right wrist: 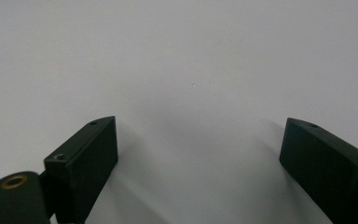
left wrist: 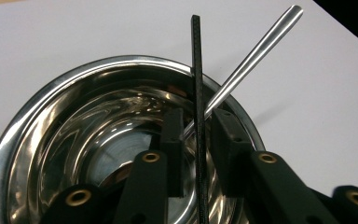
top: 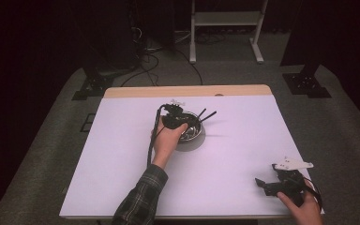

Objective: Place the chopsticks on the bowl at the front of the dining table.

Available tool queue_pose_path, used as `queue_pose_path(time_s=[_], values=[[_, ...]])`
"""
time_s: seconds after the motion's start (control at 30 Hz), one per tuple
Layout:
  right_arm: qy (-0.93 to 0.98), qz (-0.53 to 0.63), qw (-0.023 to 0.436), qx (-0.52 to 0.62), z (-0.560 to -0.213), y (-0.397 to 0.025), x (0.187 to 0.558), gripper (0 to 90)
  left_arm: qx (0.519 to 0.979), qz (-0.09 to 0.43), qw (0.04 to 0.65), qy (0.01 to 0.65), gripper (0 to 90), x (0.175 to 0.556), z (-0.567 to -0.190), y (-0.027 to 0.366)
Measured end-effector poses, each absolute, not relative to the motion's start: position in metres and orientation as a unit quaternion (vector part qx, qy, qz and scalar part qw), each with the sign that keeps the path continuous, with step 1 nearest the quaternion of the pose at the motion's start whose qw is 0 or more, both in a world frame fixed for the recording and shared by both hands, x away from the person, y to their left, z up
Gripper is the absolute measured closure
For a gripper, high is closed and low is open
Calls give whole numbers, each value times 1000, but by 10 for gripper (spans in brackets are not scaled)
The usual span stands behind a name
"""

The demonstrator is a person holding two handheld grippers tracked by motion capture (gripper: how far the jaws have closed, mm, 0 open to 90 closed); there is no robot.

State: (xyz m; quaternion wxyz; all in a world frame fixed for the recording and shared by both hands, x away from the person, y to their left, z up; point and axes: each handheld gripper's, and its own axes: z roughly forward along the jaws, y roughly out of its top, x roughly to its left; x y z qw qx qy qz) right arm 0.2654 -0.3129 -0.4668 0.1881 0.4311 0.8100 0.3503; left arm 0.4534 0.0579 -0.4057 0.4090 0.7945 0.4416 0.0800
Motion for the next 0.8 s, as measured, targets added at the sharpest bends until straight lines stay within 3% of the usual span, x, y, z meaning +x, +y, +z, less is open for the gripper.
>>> queue_pose_path(time_s=[0.8], values=[[810, 350, 188, 431, -467, -313, 265, 100, 806, 110, 414, 409, 606, 434, -381, 88]])
